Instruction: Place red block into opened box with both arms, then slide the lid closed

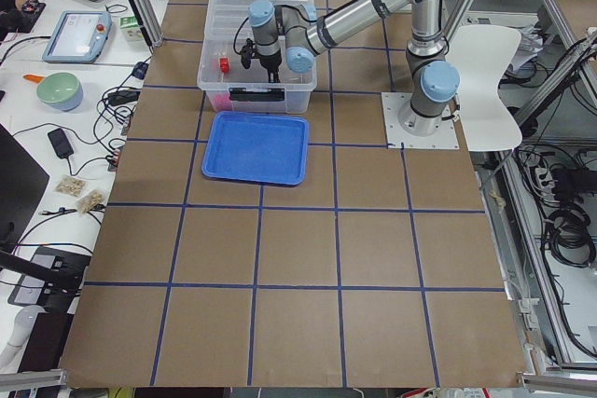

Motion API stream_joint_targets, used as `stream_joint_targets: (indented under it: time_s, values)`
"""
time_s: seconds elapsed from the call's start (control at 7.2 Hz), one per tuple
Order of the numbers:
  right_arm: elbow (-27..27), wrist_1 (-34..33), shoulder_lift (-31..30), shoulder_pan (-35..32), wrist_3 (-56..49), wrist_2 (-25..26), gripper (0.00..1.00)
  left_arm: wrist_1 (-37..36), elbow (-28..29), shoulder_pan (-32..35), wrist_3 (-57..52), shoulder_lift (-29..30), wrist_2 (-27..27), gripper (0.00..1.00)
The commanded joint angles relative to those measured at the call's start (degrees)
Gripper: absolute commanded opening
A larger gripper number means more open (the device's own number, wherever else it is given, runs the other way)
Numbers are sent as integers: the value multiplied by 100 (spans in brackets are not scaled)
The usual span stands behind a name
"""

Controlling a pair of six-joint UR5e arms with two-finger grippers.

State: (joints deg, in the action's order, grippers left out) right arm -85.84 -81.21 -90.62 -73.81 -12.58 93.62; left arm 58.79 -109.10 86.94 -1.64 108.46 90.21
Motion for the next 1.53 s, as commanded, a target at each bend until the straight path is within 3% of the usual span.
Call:
stream_joint_targets:
  time_s: [0.0,0.28,0.42,0.56,0.83,0.97,1.25,1.39]
  values:
    - [-3,0,0,-2,1,7,100,1,3,8,-21,26,-3,24]
    - [-3,0,0,7,1,7,100,-7,12,-1,-64,26,6,51]
    - [-3,8,0,-2,1,-2,100,-16,12,-1,-4,17,6,73]
    - [-3,8,0,7,1,-2,100,-25,29,-1,23,-18,6,81]
    - [-3,9,0,7,1,-2,100,-16,64,-19,-29,-53,-3,86]
    - [-3,8,0,7,1,-2,100,-8,134,-10,5,-166,-3,99]
    - [-12,8,9,7,1,-2,100,429,519,43,58,-404,49,100]
    - [-12,17,9,-2,1,-2,100,1233,991,51,58,-527,41,100]
